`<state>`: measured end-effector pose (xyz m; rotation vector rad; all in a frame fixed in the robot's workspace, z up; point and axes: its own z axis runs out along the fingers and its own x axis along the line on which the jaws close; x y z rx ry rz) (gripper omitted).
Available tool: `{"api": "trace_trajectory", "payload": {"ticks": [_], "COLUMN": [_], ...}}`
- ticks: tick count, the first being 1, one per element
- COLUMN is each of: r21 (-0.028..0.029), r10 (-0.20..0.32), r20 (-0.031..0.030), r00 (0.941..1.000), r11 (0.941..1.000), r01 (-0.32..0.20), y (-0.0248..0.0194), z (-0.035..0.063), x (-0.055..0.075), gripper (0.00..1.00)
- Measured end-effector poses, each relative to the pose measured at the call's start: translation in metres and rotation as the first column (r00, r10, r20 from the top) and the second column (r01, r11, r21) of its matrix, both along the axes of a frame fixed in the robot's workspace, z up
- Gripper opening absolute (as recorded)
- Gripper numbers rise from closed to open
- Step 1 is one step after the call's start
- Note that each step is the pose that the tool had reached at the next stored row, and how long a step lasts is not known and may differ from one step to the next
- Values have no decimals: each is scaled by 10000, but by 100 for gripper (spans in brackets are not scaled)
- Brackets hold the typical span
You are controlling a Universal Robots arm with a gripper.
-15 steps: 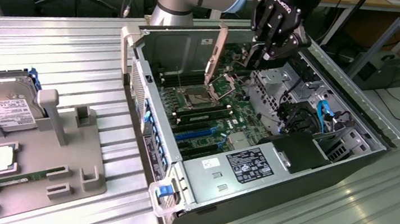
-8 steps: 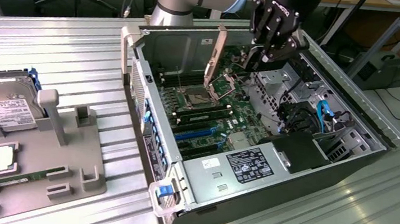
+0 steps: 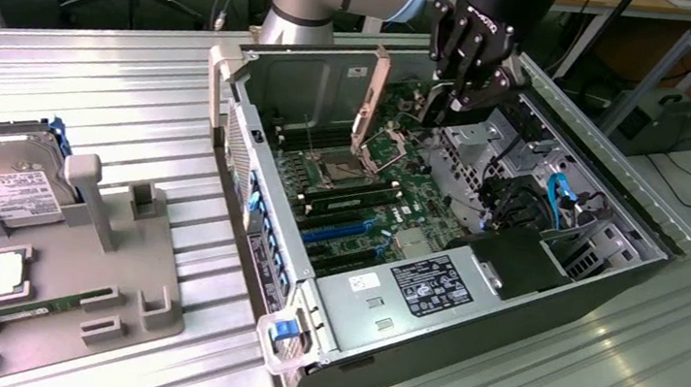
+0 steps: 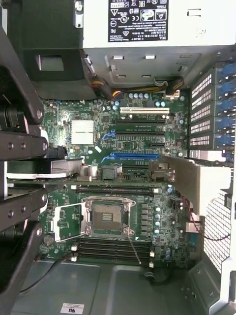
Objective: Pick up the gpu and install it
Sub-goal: 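Insert the gpu into the slot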
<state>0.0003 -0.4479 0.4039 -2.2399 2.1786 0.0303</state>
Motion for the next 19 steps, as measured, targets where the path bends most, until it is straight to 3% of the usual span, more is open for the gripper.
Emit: {"api": "trace_trajectory", "payload": {"ticks": [19], "r21": [1], "r10": [0], "r20": [0], "r00": [10000], "r11": [10000], "r01": [0], "y": [0], "z": [-84], "x": [0], "gripper": [27]}}
